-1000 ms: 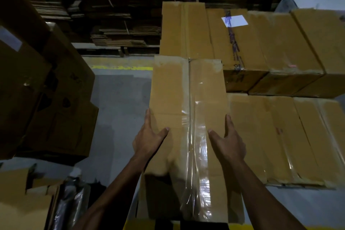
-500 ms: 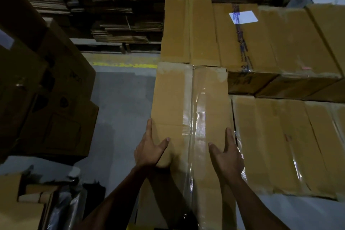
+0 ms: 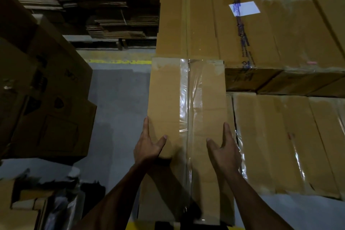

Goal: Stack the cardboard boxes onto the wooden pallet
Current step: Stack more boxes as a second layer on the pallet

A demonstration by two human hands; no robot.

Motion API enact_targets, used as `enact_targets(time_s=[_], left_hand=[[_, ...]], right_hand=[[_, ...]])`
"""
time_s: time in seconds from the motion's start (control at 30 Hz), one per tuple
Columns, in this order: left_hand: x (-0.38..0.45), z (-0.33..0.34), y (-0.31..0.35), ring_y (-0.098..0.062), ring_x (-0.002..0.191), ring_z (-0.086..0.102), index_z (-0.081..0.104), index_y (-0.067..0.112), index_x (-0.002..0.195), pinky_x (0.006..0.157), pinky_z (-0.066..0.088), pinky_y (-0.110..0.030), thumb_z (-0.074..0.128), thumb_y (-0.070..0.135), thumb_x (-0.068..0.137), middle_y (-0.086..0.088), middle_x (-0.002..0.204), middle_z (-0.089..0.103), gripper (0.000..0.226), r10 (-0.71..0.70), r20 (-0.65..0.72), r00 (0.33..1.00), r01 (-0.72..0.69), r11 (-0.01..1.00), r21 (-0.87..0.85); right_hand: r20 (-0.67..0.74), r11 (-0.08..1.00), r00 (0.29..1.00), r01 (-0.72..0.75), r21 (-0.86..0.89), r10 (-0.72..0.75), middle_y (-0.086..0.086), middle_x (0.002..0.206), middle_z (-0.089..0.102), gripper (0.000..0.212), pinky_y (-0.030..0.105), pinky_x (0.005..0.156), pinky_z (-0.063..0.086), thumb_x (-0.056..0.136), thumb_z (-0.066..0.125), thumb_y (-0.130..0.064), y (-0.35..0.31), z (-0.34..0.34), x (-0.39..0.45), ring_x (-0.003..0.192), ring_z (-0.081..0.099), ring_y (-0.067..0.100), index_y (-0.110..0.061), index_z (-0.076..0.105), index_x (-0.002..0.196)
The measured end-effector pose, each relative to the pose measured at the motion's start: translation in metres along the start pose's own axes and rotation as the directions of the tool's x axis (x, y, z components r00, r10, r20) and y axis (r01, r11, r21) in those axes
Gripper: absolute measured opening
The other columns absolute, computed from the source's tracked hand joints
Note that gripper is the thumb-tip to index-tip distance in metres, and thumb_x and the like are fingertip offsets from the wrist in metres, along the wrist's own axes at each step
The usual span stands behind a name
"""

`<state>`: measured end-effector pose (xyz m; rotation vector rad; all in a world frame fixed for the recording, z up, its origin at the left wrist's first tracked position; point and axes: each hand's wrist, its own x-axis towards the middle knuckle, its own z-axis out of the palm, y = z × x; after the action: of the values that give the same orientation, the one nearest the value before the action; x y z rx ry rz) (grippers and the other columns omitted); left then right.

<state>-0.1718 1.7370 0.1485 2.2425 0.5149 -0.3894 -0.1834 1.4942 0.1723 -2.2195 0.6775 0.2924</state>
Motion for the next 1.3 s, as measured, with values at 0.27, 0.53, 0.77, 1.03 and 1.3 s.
enact_targets(time_s=[0.27,0.53,0.77,1.03,1.3], left_hand=[[0.012,0.003,-0.001,-0.029,0.137,0.041,-0.005,0.040,0.155,0.106,0.042,-0.048,0.057,0.070,0.075,0.004,0.159,0.028,0.105,0.001,0.023,1.000,0.000,1.000,-0.029],[0.031,0.014,0.007,-0.027,0.137,0.042,-0.001,0.037,0.156,0.107,0.041,-0.046,0.064,0.056,0.086,0.004,0.158,0.033,0.097,-0.021,0.003,1.000,0.021,1.000,0.002],[0.045,0.019,0.002,-0.028,0.139,0.039,-0.001,0.038,0.156,0.110,0.037,-0.051,0.061,0.059,0.086,0.003,0.158,0.031,0.096,-0.032,0.015,0.999,0.032,0.999,-0.025],[0.049,0.022,-0.003,-0.028,0.138,0.038,-0.001,0.041,0.155,0.110,0.034,-0.050,0.051,0.061,0.092,0.000,0.158,0.030,0.084,-0.033,-0.038,0.999,0.032,0.999,-0.022],[0.050,0.021,-0.004,-0.034,0.134,0.042,-0.001,0.040,0.155,0.107,0.038,-0.049,0.048,0.061,0.093,-0.010,0.153,0.035,0.082,-0.032,-0.036,0.999,0.033,0.999,0.024]], right_hand=[[0.004,1.000,1.000,-0.008,0.000,0.008,-0.002,0.159,0.037,0.086,0.052,0.111,0.034,0.091,0.067,-0.044,0.000,0.007,0.014,0.141,0.040,0.030,-0.044,0.013,0.158],[-0.007,1.000,1.000,-0.007,-0.007,0.007,0.001,0.160,0.035,0.081,0.054,0.111,0.034,0.095,0.063,-0.043,0.007,0.014,0.029,0.142,0.039,0.031,-0.040,0.015,0.159],[-0.034,0.998,0.999,0.001,-0.057,-0.002,0.002,0.158,0.039,0.079,0.051,0.108,0.037,0.094,0.062,-0.044,0.008,0.021,0.037,0.140,0.042,0.030,-0.037,0.017,0.159],[-0.047,0.991,0.999,0.012,-0.132,-0.019,0.002,0.158,0.038,0.081,0.051,0.106,0.039,0.094,0.059,-0.048,0.011,0.024,0.041,0.137,0.046,0.032,-0.038,0.011,0.159],[-0.031,0.995,0.999,0.034,-0.091,-0.037,0.001,0.158,0.039,0.081,0.050,0.106,0.041,0.094,0.058,-0.048,0.016,0.024,0.042,0.137,0.045,0.031,-0.037,0.011,0.159]])
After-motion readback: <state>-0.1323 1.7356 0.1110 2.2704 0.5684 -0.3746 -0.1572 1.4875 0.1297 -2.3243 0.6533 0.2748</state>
